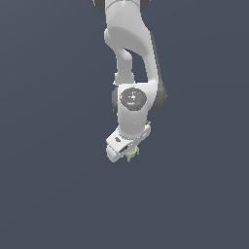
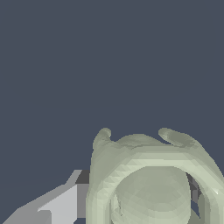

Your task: Pick up the object and move it to a goal position.

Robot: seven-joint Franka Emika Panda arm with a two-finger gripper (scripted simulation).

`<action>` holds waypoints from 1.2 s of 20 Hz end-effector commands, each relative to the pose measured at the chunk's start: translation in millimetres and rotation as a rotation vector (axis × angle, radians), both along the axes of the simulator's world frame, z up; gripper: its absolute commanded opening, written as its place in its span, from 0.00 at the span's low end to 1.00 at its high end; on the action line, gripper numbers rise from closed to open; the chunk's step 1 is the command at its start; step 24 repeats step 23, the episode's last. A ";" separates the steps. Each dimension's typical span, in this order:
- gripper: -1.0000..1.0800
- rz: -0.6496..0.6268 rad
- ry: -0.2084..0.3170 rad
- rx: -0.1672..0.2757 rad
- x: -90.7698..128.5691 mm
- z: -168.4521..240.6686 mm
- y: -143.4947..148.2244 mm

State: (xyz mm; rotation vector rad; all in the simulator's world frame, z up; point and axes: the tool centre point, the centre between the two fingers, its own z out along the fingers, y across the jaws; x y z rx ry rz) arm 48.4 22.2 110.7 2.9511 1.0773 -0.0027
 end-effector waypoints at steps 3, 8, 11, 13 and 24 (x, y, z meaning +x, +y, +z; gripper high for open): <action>0.00 -0.001 -0.001 0.000 -16.4 39.7 -30.6; 0.00 -0.001 -0.002 0.000 -33.5 81.9 -62.8; 0.00 -0.001 -0.002 0.001 -41.8 104.0 -79.5; 0.00 -0.001 -0.002 0.001 -46.5 116.6 -89.0; 0.00 -0.001 -0.002 0.001 -56.6 148.1 -113.3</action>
